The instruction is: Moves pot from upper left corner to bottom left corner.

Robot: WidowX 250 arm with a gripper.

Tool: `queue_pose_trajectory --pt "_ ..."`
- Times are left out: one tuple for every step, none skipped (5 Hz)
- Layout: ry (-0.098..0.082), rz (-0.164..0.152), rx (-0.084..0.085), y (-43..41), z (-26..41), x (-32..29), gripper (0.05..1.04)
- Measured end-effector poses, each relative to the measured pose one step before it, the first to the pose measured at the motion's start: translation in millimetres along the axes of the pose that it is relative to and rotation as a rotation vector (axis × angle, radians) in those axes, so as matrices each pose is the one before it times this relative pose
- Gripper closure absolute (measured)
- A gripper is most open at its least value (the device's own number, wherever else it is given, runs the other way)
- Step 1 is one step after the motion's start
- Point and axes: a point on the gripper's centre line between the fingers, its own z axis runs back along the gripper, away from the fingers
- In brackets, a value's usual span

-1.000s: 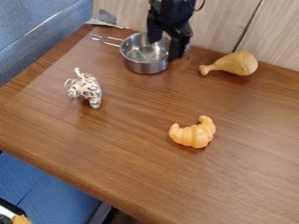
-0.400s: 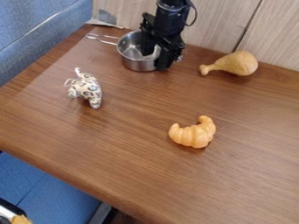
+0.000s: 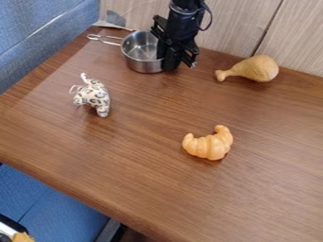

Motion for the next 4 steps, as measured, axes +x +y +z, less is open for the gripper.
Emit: queue_pose_trajectory --pt "-0.0043 0.0009 0.0028 -0.10 0.14 0.93 1.003" --pt "0.0032 -0.0070 0.0147 0.15 0.59 0.50 1.004" --pt "-0.0012 0.0094 0.0048 1.94 2.68 1.11 1.004" --pt "-0.0213 -0.0094 0.0152 -1.02 15.78 6.14 1.004"
